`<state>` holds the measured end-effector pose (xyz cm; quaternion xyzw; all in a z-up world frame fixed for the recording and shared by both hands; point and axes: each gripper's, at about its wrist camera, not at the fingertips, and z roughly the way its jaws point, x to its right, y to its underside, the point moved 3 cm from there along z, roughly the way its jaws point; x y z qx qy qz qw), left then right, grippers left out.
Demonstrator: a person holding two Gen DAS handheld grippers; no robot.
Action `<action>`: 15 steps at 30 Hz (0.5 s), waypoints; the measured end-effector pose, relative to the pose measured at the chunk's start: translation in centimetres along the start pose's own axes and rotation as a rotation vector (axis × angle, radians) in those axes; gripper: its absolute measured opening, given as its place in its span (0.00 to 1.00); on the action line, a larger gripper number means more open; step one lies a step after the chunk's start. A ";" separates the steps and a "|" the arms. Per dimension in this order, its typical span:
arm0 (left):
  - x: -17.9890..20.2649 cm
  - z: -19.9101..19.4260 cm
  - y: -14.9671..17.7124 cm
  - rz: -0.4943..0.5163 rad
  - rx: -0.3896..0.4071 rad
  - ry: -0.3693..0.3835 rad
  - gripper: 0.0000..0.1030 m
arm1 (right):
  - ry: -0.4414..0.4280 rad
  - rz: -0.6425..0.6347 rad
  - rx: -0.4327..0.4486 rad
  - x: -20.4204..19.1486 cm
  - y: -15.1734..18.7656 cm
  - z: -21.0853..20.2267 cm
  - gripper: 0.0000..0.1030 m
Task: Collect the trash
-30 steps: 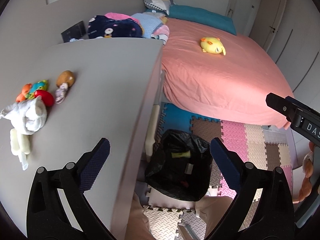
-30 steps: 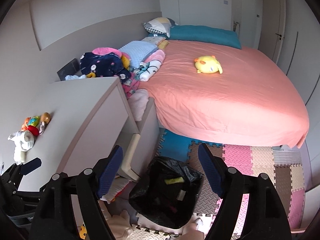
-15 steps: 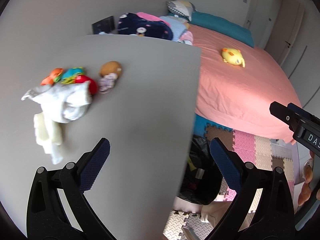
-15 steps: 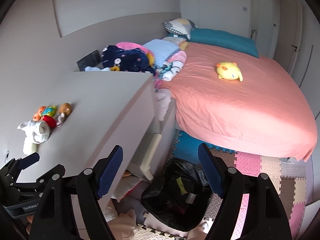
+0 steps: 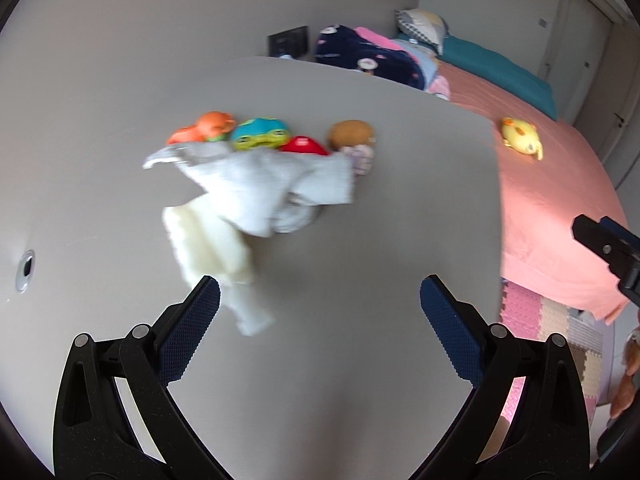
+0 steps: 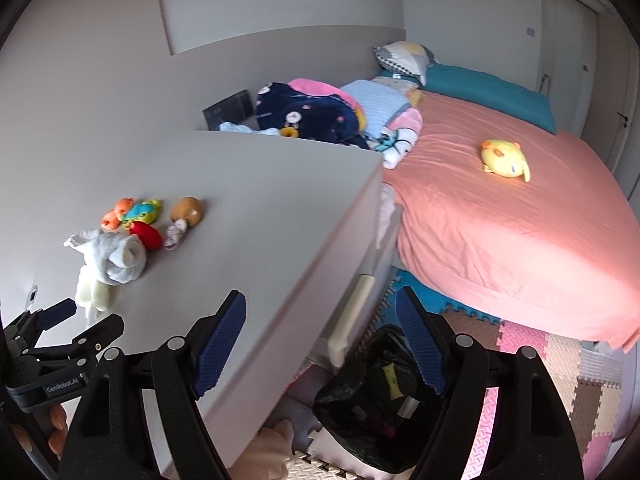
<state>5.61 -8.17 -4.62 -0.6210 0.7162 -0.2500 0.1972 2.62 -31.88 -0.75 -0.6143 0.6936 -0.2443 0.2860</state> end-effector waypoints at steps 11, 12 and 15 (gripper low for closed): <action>-5.4 2.0 -0.6 -0.094 -0.012 -0.081 0.86 | -0.066 -0.093 -0.021 -6.0 -1.1 2.1 0.75; -5.7 2.4 -0.7 -0.100 -0.019 -0.080 0.83 | -0.071 -0.105 -0.021 -6.7 -1.3 2.3 0.76; -6.4 3.3 -0.8 -0.102 -0.035 -0.082 0.78 | -0.085 -0.126 -0.017 -7.9 -1.8 2.6 0.76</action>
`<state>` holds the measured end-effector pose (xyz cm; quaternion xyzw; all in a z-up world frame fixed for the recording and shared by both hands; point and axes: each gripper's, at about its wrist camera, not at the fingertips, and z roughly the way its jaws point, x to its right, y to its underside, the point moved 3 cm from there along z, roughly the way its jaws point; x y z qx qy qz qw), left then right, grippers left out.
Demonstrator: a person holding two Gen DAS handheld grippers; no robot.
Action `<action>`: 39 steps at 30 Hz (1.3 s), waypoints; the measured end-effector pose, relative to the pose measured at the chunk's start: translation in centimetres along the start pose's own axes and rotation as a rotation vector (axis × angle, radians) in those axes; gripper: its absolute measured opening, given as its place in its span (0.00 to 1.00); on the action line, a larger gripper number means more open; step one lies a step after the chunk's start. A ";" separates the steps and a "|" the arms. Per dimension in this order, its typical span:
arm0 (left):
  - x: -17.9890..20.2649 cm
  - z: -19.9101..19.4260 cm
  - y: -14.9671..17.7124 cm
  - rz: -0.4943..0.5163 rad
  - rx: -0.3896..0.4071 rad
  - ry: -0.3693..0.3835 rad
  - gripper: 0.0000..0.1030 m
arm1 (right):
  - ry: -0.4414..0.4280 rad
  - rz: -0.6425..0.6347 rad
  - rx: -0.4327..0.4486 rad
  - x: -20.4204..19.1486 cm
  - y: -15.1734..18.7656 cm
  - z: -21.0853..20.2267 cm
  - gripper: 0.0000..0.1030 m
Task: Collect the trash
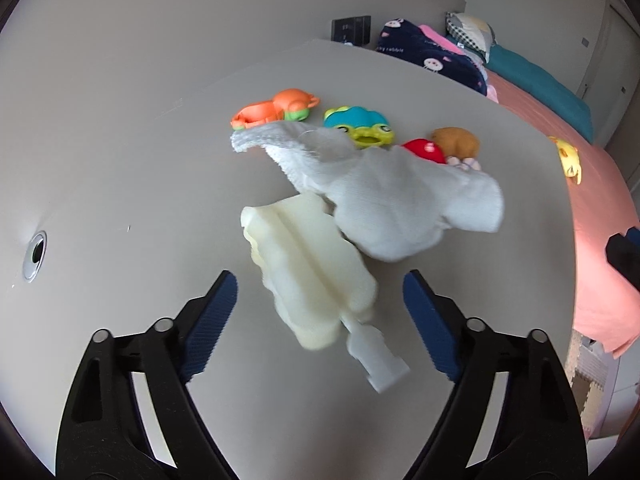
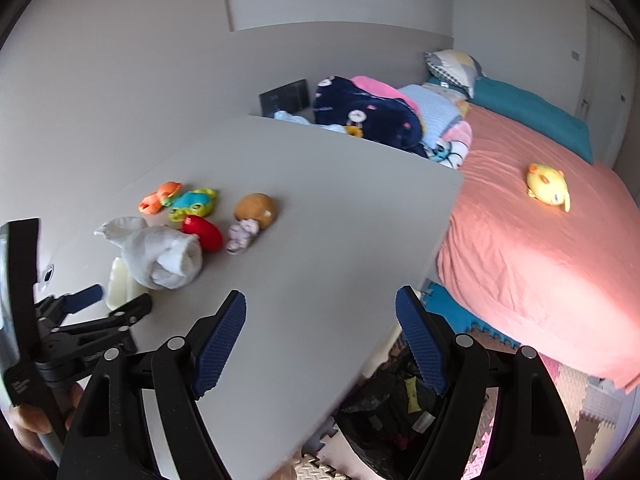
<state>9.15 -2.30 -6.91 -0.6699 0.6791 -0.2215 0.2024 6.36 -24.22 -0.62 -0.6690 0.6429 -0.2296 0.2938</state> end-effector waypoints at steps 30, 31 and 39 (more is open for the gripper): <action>-10.9 -1.4 0.3 -0.117 0.011 -0.088 0.38 | -0.223 -0.146 -0.105 -13.9 -1.6 7.0 0.71; -11.3 -1.4 0.3 -0.122 0.012 -0.088 0.38 | -0.232 -0.144 -0.111 -14.1 -1.6 7.1 0.67; -11.9 -1.9 0.6 -0.131 0.021 -0.077 0.38 | -0.248 -0.161 -0.110 -15.2 -1.5 6.7 0.37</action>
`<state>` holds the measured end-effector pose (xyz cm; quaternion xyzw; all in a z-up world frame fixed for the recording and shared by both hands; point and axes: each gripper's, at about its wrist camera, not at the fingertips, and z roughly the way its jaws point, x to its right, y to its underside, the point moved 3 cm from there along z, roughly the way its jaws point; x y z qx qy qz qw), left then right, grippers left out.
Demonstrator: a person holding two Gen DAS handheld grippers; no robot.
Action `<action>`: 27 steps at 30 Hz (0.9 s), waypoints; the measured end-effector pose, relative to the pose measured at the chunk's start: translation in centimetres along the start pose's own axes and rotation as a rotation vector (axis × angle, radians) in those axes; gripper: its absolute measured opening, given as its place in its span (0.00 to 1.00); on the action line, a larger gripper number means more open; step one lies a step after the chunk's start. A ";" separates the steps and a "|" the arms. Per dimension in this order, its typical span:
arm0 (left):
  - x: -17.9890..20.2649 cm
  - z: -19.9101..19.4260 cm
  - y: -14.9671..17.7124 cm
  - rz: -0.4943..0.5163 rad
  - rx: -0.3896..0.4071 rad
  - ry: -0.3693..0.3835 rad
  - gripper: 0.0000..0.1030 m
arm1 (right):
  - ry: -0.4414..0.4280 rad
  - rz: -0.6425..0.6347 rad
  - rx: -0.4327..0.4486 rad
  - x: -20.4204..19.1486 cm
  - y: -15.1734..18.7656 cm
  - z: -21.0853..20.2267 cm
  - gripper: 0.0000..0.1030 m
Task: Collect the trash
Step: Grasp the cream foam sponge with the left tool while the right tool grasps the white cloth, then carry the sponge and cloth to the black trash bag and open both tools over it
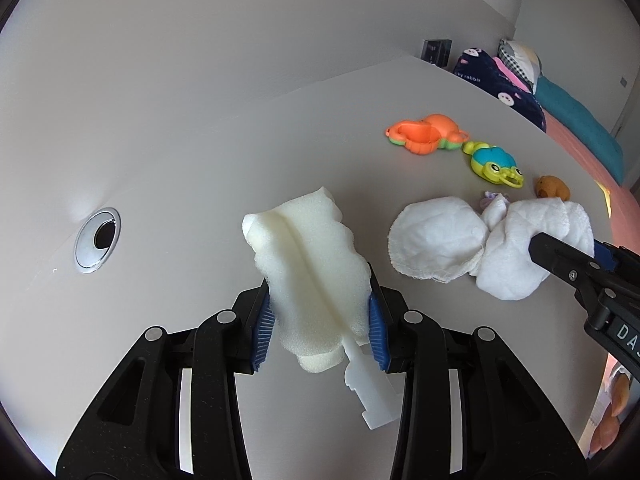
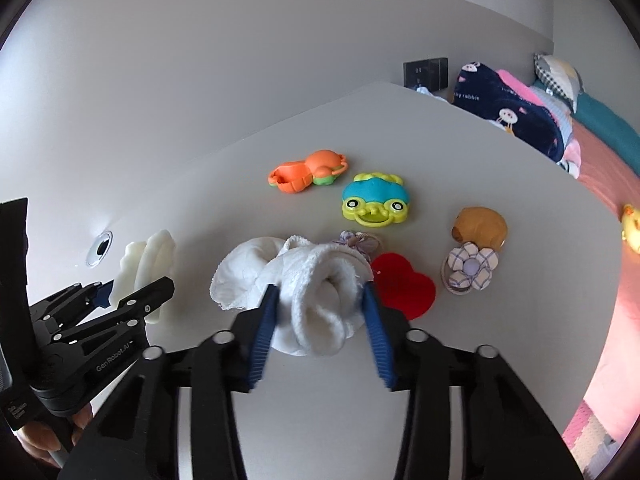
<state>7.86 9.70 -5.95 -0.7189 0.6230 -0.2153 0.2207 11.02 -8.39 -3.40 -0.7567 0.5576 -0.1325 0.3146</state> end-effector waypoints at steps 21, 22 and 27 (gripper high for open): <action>5.7 -6.5 0.5 0.061 0.110 0.052 0.38 | 0.031 0.065 0.135 3.9 2.3 -10.2 0.33; 6.3 -7.0 0.6 0.071 0.117 0.056 0.38 | 0.041 0.073 0.144 4.5 2.7 -10.9 0.33; 9.2 -8.2 1.2 0.110 0.140 0.084 0.38 | 0.072 0.118 0.169 7.2 4.3 -13.3 0.32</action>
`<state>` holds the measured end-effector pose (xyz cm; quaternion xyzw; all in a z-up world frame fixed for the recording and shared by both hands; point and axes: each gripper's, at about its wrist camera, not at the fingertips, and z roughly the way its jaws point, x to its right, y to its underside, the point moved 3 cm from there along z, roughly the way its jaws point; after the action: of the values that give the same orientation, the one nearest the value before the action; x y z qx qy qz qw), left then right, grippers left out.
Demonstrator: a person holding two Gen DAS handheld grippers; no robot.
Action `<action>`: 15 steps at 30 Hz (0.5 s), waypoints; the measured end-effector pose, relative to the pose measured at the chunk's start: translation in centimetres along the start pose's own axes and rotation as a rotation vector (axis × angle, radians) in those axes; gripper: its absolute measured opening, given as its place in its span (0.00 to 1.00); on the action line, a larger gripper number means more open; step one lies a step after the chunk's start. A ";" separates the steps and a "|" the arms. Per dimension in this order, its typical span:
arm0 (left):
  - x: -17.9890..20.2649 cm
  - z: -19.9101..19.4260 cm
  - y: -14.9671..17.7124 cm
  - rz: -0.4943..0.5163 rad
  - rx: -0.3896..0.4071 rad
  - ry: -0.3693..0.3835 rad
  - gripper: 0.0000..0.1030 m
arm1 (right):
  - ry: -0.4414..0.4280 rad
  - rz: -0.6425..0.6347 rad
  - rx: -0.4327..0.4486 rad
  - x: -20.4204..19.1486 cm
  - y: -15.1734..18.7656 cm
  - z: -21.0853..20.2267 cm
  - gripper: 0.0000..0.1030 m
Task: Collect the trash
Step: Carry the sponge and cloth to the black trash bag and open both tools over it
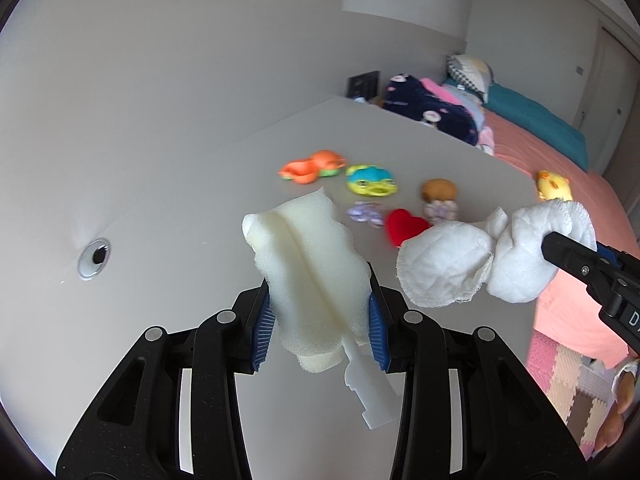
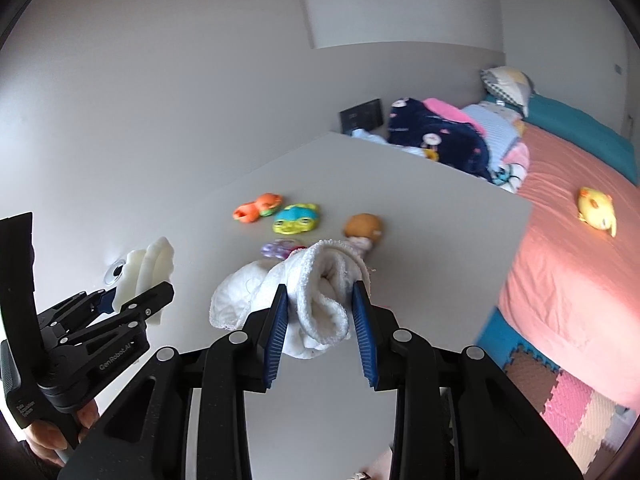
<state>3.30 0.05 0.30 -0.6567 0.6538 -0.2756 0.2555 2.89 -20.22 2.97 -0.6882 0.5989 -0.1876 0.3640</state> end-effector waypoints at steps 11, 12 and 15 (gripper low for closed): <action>8.1 -0.3 0.5 0.100 -0.001 0.096 0.38 | 0.100 0.093 0.038 7.5 2.1 -4.7 0.33; 9.2 -0.2 0.5 0.114 -0.003 0.109 0.38 | 0.106 0.099 0.040 8.0 2.3 -5.0 0.33; 11.5 0.1 0.6 0.148 -0.008 0.133 0.38 | 0.132 0.126 0.048 9.9 2.9 -6.0 0.32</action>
<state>2.88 -11.50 0.15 -0.5881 0.7170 -0.2963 0.2286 -1.20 -31.47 3.08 -0.6265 0.6590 -0.2236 0.3510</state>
